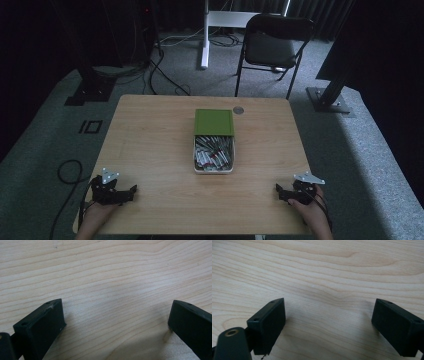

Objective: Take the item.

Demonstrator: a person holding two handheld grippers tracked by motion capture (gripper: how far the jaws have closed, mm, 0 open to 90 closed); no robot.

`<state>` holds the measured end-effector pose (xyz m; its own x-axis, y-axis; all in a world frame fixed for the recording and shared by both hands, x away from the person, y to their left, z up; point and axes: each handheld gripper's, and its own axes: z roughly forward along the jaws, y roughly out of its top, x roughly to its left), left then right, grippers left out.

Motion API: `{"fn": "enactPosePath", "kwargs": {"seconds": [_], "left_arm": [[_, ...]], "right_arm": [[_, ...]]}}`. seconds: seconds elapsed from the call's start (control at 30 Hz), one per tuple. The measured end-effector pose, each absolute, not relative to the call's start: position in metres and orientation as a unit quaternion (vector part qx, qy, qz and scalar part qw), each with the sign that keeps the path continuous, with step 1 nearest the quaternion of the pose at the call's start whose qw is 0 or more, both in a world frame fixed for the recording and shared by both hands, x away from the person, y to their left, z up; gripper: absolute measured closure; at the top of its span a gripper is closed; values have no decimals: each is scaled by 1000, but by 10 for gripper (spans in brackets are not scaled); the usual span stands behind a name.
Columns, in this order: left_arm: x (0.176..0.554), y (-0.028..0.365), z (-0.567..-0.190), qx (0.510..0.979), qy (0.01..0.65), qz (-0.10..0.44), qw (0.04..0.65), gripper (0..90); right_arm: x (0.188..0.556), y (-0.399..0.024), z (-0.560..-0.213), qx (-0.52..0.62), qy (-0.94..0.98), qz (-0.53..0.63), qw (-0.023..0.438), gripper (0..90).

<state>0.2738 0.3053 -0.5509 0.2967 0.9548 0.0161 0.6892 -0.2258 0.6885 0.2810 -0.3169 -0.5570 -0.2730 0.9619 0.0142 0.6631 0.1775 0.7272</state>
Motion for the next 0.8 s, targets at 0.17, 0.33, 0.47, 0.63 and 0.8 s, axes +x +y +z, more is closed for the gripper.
{"fn": "enactPosePath", "kwargs": {"seconds": [0.17, 0.33, 0.47, 0.63, 0.8], "left_arm": [[274, 306, -551, 751, 547, 225, 295, 14], [274, 306, -551, 751, 547, 225, 295, 14], [274, 306, -551, 751, 547, 225, 295, 14], [274, 306, -551, 751, 547, 225, 295, 14], [274, 306, -551, 751, 547, 225, 295, 14]], "right_arm": [[281, -317, -557, 556, 731, 320, 234, 118], [281, -317, -557, 556, 731, 320, 234, 117], [281, -317, -557, 556, 731, 320, 234, 117], [281, -317, -557, 556, 731, 320, 234, 116], [281, -315, -557, 563, 726, 318, 237, 116]]}}
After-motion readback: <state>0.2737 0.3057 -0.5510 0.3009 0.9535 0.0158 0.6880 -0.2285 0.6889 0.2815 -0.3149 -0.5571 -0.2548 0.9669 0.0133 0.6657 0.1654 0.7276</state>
